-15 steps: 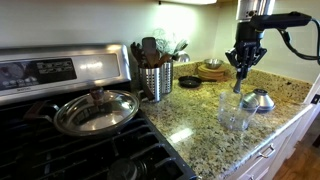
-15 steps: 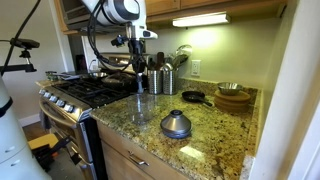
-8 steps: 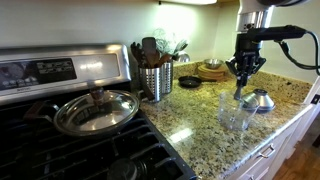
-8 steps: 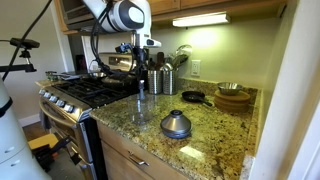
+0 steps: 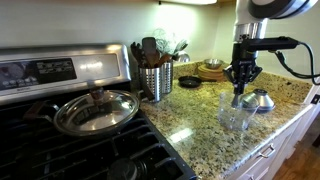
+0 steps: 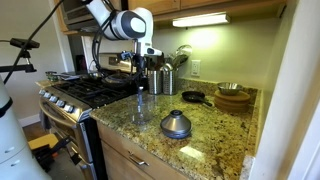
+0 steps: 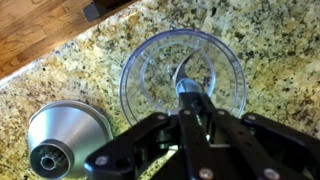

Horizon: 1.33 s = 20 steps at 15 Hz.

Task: Put the blades in the bowl

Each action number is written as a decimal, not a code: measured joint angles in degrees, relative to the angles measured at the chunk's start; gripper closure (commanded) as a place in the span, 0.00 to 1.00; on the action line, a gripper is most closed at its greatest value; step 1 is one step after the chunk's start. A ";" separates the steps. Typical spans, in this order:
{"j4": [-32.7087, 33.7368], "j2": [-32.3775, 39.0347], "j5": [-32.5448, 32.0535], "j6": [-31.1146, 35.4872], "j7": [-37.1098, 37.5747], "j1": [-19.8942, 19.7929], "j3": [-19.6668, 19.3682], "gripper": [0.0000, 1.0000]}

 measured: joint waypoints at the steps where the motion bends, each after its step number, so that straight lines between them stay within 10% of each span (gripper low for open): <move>1: -0.08 0.35 0.21 0.18 0.00 0.05 0.00 0.93; 20: -1.28 2.15 -1.97 2.28 2.43 0.16 -0.03 0.93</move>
